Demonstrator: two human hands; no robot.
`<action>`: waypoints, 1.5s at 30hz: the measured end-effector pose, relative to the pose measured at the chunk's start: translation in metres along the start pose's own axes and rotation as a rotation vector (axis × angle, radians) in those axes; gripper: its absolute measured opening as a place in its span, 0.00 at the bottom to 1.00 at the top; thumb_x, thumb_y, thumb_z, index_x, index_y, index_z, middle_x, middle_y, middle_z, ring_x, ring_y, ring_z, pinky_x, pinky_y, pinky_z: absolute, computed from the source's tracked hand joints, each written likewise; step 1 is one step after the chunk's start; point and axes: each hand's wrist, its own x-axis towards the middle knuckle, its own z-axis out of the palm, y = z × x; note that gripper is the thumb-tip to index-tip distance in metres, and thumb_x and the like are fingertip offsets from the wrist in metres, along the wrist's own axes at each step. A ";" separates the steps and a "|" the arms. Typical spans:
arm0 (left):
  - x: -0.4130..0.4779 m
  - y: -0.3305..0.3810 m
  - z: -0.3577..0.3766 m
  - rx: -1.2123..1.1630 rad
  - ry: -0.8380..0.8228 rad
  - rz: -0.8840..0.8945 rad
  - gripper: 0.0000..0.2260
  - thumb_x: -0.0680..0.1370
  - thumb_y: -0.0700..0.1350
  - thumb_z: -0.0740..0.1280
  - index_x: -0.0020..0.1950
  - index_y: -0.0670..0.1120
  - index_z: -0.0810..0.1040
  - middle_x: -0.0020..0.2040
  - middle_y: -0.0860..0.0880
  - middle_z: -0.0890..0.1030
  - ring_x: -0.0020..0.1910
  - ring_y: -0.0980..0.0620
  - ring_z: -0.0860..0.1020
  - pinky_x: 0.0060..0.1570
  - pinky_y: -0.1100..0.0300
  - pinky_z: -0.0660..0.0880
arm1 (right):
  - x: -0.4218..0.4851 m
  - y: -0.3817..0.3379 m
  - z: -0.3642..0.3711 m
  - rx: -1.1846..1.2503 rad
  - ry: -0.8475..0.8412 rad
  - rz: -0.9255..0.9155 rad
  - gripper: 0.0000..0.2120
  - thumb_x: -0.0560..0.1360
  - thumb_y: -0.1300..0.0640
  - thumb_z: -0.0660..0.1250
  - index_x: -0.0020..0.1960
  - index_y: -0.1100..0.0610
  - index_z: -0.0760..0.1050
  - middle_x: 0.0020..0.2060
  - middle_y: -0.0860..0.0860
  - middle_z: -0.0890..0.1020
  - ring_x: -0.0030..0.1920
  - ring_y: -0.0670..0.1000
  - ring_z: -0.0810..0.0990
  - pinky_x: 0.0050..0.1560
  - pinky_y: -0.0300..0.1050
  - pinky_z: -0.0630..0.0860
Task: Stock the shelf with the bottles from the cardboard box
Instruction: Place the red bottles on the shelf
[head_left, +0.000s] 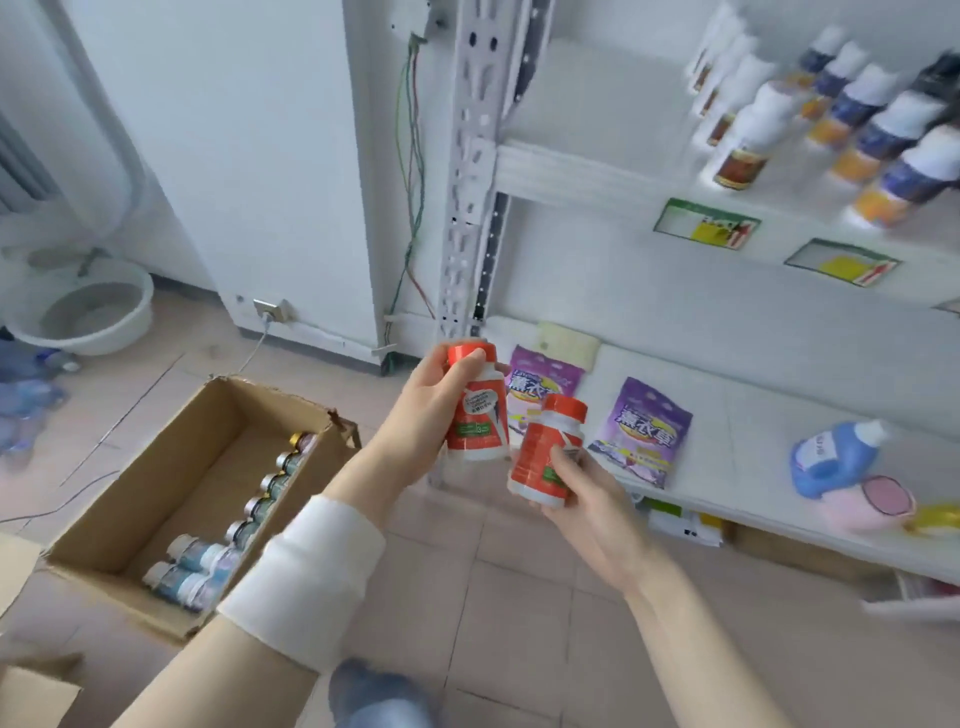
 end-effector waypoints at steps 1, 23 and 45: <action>-0.003 -0.001 0.030 0.004 -0.039 0.012 0.04 0.79 0.46 0.61 0.53 0.50 0.73 0.42 0.50 0.84 0.40 0.52 0.84 0.37 0.59 0.80 | -0.016 -0.010 -0.023 -0.031 0.012 -0.044 0.23 0.68 0.54 0.65 0.62 0.57 0.72 0.56 0.51 0.81 0.58 0.49 0.78 0.58 0.47 0.76; 0.023 0.023 0.507 0.237 -0.575 0.340 0.10 0.72 0.54 0.65 0.51 0.55 0.75 0.45 0.53 0.84 0.44 0.55 0.83 0.40 0.63 0.79 | -0.205 -0.250 -0.349 -0.161 0.430 -0.456 0.31 0.61 0.42 0.67 0.62 0.53 0.71 0.54 0.52 0.82 0.57 0.52 0.80 0.67 0.55 0.68; 0.249 0.089 0.670 0.627 -0.388 0.481 0.13 0.78 0.53 0.62 0.61 0.51 0.70 0.50 0.55 0.77 0.48 0.57 0.77 0.42 0.67 0.73 | -0.045 -0.511 -0.483 -0.456 0.301 -0.613 0.26 0.69 0.57 0.73 0.60 0.48 0.63 0.49 0.46 0.78 0.50 0.45 0.78 0.56 0.46 0.74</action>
